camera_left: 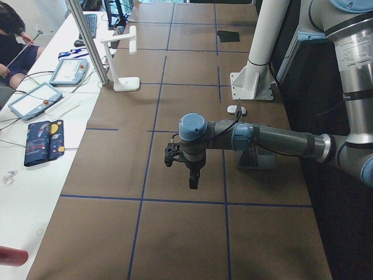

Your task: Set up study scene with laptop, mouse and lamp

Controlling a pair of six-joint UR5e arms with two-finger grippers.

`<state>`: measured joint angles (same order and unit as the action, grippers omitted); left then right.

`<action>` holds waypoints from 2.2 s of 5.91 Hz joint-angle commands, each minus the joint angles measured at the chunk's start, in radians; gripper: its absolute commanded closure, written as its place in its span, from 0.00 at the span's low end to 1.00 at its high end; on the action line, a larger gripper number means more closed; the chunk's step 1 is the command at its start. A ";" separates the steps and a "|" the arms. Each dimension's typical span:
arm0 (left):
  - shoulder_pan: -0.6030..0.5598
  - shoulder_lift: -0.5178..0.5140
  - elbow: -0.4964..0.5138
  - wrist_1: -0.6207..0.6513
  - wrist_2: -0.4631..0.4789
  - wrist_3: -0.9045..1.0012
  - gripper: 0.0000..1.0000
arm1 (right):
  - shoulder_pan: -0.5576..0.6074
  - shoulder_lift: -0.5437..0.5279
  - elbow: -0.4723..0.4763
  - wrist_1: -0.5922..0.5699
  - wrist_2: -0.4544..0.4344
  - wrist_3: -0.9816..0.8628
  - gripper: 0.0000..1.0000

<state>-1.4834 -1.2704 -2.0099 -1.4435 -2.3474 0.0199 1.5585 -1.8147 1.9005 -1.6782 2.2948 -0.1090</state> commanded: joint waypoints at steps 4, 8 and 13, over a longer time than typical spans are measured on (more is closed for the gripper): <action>0.006 -0.029 -0.044 -0.008 0.007 -0.011 0.00 | 0.000 0.002 0.005 0.000 0.000 -0.001 0.00; 0.020 -0.136 -0.081 -0.073 -0.001 -0.005 0.00 | 0.000 0.002 0.009 0.000 0.000 -0.001 0.00; 0.418 0.047 -0.144 -0.724 -0.090 -0.005 0.01 | 0.000 0.000 0.005 0.000 -0.002 -0.001 0.00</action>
<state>-1.1395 -1.3166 -2.1325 -2.0019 -2.4347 0.0138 1.5585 -1.8146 1.9067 -1.6782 2.2937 -0.1115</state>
